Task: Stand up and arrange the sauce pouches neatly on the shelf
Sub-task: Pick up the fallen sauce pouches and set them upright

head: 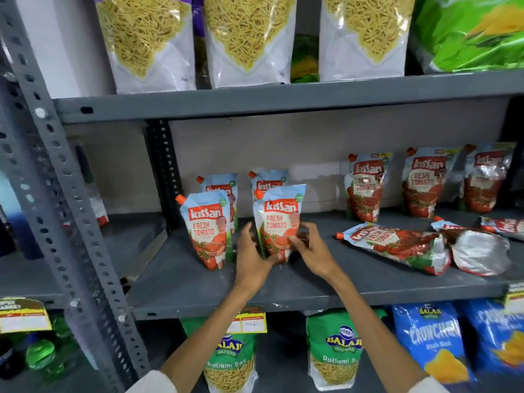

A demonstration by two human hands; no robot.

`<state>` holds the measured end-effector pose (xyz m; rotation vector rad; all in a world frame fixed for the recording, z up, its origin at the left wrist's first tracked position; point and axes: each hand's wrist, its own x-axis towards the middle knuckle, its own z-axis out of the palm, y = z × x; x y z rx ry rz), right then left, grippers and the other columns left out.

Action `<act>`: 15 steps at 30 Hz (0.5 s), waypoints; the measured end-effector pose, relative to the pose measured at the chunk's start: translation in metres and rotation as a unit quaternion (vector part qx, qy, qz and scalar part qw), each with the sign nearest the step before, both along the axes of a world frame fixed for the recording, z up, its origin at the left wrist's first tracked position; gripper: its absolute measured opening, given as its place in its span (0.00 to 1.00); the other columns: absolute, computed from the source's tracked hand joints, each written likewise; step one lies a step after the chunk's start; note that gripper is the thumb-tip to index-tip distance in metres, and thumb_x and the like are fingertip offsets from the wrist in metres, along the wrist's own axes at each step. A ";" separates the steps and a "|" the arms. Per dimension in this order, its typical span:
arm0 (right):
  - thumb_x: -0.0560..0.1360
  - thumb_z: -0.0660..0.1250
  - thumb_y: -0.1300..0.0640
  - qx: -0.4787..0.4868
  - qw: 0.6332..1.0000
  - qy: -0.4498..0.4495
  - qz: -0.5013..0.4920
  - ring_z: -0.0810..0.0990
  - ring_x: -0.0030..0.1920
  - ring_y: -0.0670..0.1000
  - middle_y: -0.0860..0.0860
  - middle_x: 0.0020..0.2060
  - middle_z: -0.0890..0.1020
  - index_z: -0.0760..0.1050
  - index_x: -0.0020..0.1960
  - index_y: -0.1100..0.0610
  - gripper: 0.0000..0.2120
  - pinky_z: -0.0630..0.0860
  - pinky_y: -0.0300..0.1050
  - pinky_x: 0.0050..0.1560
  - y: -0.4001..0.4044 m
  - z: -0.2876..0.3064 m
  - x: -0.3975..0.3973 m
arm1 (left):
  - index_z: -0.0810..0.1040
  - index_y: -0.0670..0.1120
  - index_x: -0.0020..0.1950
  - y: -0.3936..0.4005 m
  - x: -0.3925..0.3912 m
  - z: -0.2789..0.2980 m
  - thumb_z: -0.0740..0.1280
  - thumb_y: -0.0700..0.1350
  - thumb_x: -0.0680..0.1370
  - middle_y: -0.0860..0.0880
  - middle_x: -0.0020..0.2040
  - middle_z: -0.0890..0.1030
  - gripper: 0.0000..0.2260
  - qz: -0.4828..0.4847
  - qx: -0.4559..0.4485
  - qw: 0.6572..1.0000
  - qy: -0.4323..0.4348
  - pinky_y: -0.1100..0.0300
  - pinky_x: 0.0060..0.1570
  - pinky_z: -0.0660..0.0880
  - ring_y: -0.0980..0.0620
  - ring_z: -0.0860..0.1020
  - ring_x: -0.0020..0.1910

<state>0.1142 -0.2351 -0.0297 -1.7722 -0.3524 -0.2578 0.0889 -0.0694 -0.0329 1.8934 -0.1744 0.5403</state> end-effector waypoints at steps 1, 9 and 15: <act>0.80 0.64 0.54 -0.008 1.000 0.008 -0.018 0.80 0.54 0.47 0.54 0.56 0.80 0.65 0.67 0.58 0.18 0.79 0.40 0.53 -0.012 0.002 -0.003 | 0.66 0.48 0.70 -0.008 -0.006 0.000 0.82 0.41 0.66 0.55 0.60 0.75 0.38 0.040 -0.008 0.999 -0.018 0.70 0.54 0.75 0.64 0.77 0.55; 0.77 0.64 0.64 -0.274 0.945 -0.037 -0.177 0.80 0.47 0.53 0.54 0.43 0.82 0.81 0.47 0.59 0.07 0.71 0.41 0.47 -0.154 0.067 -0.005 | 0.74 0.42 0.60 -0.125 -0.046 0.027 0.73 0.40 0.76 0.41 0.47 0.81 0.15 -0.056 -0.295 0.931 0.210 0.54 0.33 0.82 0.48 0.80 0.37; 0.78 0.63 0.51 -0.466 0.867 0.136 -0.112 0.67 0.29 0.47 0.48 0.30 0.69 0.66 0.32 0.51 0.17 0.63 0.41 0.30 -0.242 0.100 0.012 | 0.67 0.44 0.71 -0.218 -0.044 0.040 0.71 0.46 0.78 0.34 0.68 0.70 0.24 -0.161 -0.401 0.812 0.394 0.41 0.56 0.77 0.35 0.73 0.66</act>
